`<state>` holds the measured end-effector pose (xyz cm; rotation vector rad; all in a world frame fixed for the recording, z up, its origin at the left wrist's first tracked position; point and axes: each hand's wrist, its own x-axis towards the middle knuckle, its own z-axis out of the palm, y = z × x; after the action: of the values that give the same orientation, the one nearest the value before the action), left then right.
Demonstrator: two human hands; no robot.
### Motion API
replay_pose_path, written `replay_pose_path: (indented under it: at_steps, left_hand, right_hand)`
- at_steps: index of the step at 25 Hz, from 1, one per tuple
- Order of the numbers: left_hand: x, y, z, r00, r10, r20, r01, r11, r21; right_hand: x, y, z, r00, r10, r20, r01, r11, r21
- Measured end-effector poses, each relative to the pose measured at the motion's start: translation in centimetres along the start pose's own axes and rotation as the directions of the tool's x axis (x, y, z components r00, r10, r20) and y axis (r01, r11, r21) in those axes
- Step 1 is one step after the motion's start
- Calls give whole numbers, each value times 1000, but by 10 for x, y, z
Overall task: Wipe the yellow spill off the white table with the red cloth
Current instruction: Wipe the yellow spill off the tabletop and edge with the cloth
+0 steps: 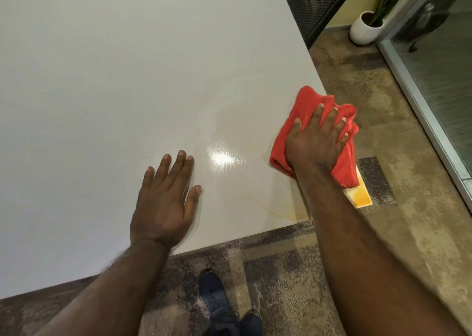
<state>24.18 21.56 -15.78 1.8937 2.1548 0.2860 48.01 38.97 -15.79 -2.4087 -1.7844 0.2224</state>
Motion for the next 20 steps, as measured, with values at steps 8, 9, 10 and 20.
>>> replay_pose_path:
  at_steps: [8, 9, 10, 20]
  left_hand:
    - [0, -2, 2, 1000, 5, -3, -5, 1000, 11]
    - [0, -2, 2, 1000, 5, -3, -5, 1000, 11]
    - [0, -2, 2, 1000, 5, -4, -5, 1000, 9]
    - [2, -3, 2, 1000, 11, -7, -11, 1000, 22]
  right_hand:
    - [-47, 15, -1, 999, 44, -2, -44, 999, -6]
    - [-51, 14, -1, 999, 36, -4, -36, 999, -2]
    - [-57, 13, -1, 1000, 21, -4, -21, 1000, 2]
    - [-87, -51, 4, 903, -427, 46, 428, 904, -8]
